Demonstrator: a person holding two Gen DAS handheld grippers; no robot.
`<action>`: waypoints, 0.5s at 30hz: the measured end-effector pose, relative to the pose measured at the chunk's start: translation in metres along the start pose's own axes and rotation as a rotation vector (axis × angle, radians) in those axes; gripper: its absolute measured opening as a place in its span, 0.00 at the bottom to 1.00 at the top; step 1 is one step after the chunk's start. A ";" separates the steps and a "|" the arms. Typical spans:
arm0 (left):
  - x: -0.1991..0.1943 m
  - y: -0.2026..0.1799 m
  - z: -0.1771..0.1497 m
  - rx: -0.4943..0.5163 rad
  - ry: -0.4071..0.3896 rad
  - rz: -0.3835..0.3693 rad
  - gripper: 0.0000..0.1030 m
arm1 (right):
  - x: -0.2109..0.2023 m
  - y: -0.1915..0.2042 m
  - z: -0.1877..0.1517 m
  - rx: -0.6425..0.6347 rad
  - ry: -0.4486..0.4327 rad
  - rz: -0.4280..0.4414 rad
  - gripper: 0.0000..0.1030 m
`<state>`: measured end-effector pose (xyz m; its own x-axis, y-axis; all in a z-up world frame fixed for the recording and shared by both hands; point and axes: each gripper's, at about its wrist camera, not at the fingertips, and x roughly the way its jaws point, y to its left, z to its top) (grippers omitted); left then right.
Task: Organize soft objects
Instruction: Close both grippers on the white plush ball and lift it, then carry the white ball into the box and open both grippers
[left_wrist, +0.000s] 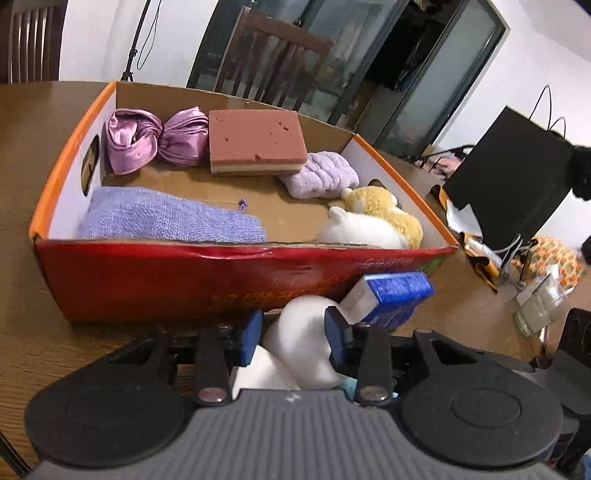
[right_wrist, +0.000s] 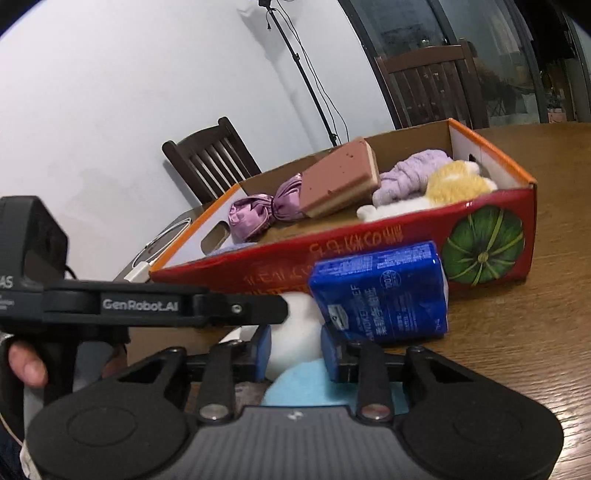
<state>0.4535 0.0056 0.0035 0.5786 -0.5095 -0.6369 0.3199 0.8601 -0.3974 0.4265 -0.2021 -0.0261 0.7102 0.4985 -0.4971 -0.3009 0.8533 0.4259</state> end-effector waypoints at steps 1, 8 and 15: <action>-0.002 0.000 0.000 -0.006 -0.004 -0.008 0.28 | 0.000 -0.001 0.000 0.009 -0.004 0.007 0.26; -0.065 -0.032 0.002 0.035 -0.167 -0.001 0.28 | -0.037 0.020 0.009 -0.040 -0.125 0.067 0.23; -0.120 -0.055 -0.059 0.000 -0.186 0.041 0.38 | -0.087 0.054 -0.010 -0.146 -0.071 0.178 0.23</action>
<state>0.3220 0.0179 0.0632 0.7202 -0.4603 -0.5191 0.2934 0.8801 -0.3734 0.3420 -0.1978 0.0324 0.6789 0.6358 -0.3672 -0.5110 0.7683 0.3856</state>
